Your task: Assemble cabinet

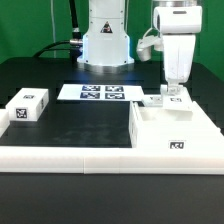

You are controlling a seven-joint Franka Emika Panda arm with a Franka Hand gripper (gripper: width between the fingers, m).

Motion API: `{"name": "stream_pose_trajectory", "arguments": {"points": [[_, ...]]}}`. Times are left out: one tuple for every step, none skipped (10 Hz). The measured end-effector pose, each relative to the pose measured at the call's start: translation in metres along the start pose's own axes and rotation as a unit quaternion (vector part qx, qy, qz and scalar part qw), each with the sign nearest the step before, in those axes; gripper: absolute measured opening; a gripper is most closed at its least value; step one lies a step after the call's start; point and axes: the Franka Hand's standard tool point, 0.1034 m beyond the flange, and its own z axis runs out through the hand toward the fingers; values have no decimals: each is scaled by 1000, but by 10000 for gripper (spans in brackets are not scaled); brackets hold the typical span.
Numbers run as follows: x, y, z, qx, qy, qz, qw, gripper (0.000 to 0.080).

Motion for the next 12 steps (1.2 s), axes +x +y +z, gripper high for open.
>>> {"name": "stream_pose_trajectory", "arguments": {"points": [[0, 2, 0, -1, 0, 3, 1000, 70], [0, 1, 0, -1, 1, 4, 1000, 70], [0, 1, 0, -1, 1, 4, 1000, 70], [0, 1, 0, -1, 1, 4, 1000, 70], [0, 1, 0, -1, 1, 4, 1000, 70], [0, 1, 0, -1, 1, 4, 1000, 70], [-1, 3, 1, -1, 1, -5, 1000, 70], [-1, 9, 0, -3, 3, -12, 1000, 70], [-2, 12, 0, -4, 3, -12, 1000, 70], [-2, 17, 0, -6, 4, -18, 1000, 70], [-2, 19, 0, -5, 4, -19, 1000, 70], [-2, 19, 0, -5, 4, -19, 1000, 70]]}}
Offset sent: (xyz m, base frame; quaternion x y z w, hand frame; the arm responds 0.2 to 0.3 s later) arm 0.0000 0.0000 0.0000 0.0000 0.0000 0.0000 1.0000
